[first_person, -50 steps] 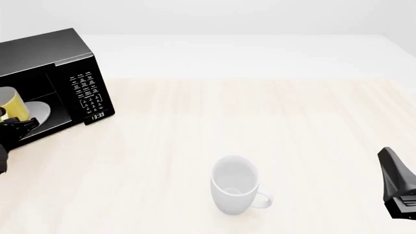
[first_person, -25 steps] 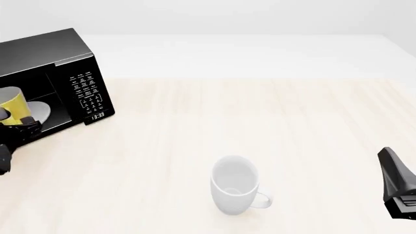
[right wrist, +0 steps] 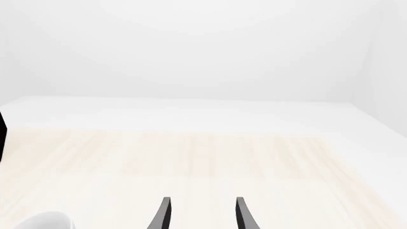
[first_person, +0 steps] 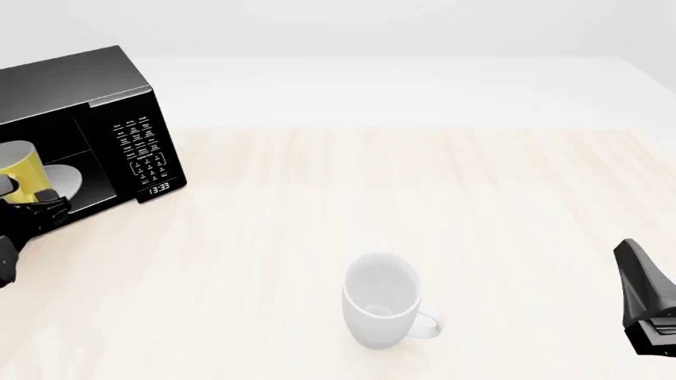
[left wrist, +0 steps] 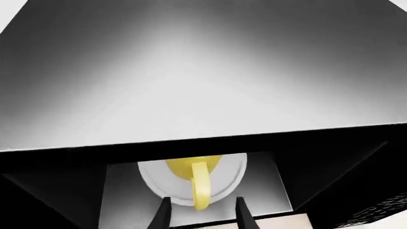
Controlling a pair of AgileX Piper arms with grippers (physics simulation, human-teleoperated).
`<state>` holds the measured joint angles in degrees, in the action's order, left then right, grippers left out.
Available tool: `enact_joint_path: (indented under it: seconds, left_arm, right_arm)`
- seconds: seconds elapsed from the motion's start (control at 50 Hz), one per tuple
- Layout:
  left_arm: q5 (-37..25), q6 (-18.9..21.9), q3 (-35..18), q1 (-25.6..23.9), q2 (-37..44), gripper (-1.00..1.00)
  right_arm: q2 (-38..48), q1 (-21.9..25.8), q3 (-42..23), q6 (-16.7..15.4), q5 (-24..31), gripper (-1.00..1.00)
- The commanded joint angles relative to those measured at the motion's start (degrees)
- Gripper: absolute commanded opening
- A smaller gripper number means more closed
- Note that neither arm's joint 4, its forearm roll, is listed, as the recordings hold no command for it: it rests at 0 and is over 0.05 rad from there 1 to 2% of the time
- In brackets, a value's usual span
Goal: Put the yellow and white mug in the microwave and close it.
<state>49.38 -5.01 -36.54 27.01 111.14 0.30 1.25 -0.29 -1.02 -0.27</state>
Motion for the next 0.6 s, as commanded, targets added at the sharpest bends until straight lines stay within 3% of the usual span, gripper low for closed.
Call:
enact_joint_path:
  seconds: [0.02,0.6]
  left_arm:
    - [0.3,-0.2,4.8,-1.5,-6.2,1.0]
    - [-4.3,0.1,12.1,-1.0,-21.1,1.0]
  right_arm:
    - [-0.1,-0.5,0.0,0.2,0.0,1.0]
    - [-0.1,-0.5,0.0,0.2,0.0,1.0]
